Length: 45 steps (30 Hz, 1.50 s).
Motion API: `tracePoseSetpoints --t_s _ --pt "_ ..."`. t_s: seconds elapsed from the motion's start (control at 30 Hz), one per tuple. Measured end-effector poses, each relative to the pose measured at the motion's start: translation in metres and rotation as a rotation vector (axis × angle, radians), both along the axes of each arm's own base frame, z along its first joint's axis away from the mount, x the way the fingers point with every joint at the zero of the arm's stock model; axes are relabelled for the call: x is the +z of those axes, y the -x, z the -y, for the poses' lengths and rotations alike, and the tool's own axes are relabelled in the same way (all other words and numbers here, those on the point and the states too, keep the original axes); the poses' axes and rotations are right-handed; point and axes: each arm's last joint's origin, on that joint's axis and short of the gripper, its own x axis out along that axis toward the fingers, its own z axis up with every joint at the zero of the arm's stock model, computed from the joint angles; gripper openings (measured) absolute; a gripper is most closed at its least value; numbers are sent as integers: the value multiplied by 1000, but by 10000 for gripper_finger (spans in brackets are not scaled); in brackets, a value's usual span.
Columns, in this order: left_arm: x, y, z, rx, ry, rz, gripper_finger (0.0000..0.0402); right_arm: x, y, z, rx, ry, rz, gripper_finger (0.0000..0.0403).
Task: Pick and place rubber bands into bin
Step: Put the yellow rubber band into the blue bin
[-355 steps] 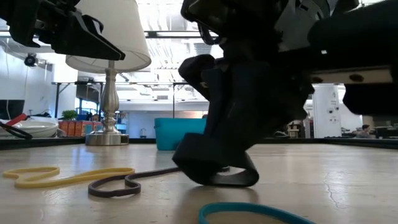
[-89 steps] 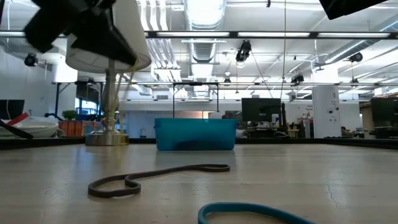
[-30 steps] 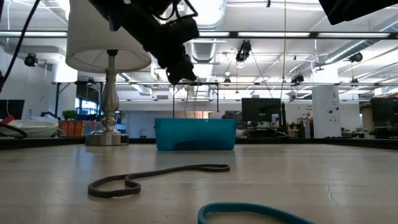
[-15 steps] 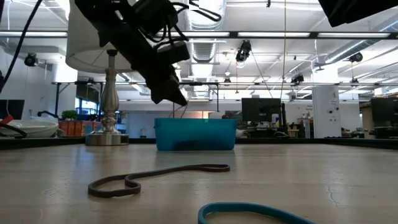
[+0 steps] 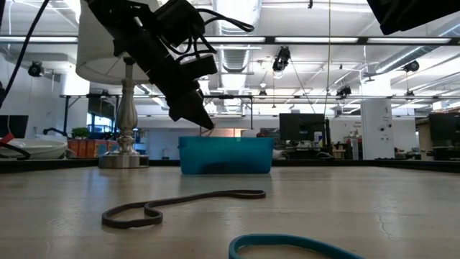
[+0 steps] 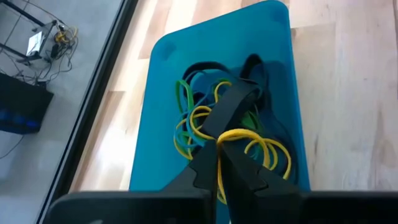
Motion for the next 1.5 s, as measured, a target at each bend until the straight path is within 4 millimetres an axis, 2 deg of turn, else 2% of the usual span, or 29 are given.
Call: tracePoseSetpoints --t_s 0.1,0.33,0.5,0.83,1.13,1.37,1.5 --pt "0 0 0 -4 -4 -3 10 -1 0 0 1 -3 4 68" --pt "0 0 0 9 -17 -3 71 -4 1 1 0 0 0 68" --pt "2 0 0 10 -17 2 95 -4 0 0 1 -11 13 68" --pt "3 3 -1 17 82 -7 98 -10 1 1 2 -14 18 68" --pt "4 3 -2 14 92 -1 98 -10 1 1 2 -15 19 68" --pt "12 -4 -5 -51 144 111 98 -10 1 1 2 -15 19 68" --pt "14 -3 -12 57 59 132 98 -10 1 1 2 -15 19 68"
